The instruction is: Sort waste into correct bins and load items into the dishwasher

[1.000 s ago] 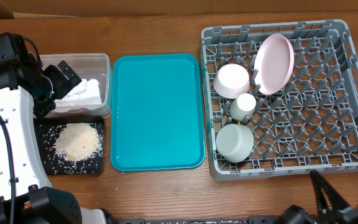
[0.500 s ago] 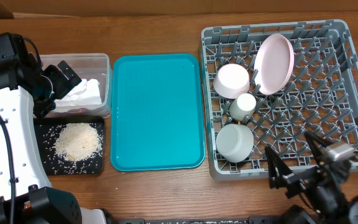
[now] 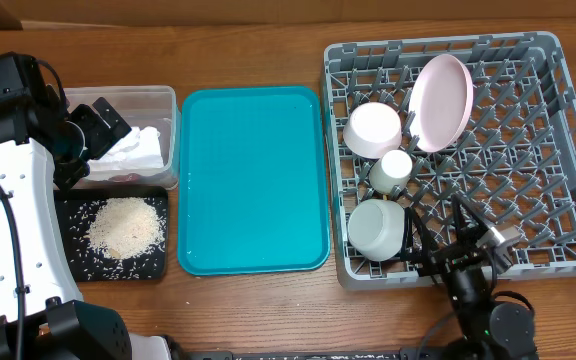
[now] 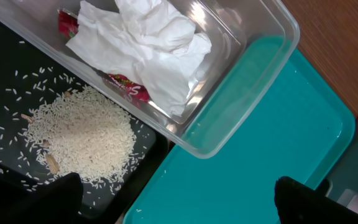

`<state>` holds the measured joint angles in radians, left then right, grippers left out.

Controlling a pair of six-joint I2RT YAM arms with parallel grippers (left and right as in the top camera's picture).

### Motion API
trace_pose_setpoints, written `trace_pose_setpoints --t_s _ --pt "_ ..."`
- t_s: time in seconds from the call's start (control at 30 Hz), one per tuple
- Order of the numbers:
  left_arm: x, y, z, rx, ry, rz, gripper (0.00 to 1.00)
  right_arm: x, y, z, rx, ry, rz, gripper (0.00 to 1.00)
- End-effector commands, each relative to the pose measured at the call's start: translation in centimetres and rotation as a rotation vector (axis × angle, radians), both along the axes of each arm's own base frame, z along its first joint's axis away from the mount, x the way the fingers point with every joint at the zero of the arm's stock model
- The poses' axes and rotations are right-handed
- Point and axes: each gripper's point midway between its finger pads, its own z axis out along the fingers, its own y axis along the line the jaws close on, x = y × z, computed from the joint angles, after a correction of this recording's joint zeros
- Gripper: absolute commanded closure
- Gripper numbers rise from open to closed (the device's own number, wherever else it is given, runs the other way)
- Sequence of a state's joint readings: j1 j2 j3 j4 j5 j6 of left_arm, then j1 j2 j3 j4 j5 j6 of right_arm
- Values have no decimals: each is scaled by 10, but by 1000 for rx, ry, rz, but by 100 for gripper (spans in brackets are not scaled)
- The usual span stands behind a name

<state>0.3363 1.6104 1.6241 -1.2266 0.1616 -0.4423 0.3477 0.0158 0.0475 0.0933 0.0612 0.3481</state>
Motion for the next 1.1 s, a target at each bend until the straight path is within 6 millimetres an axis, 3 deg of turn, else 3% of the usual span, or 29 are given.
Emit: trace_pose_setpoints --t_s 0.0,0.13,0.43,1.07 --pt "3 1 10 7 -30 0 0 3 -8 -4 81 0 -13 0" --pt "3 0 10 7 -30 -2 0 6 -11 -12 35 22 -25 0" --pt "3 0 10 8 -30 -2 0 12 -21 -60 -101 185 -77 0" --pt "3 0 10 7 -30 -4 0 13 -27 -60 -98 185 -100 0"
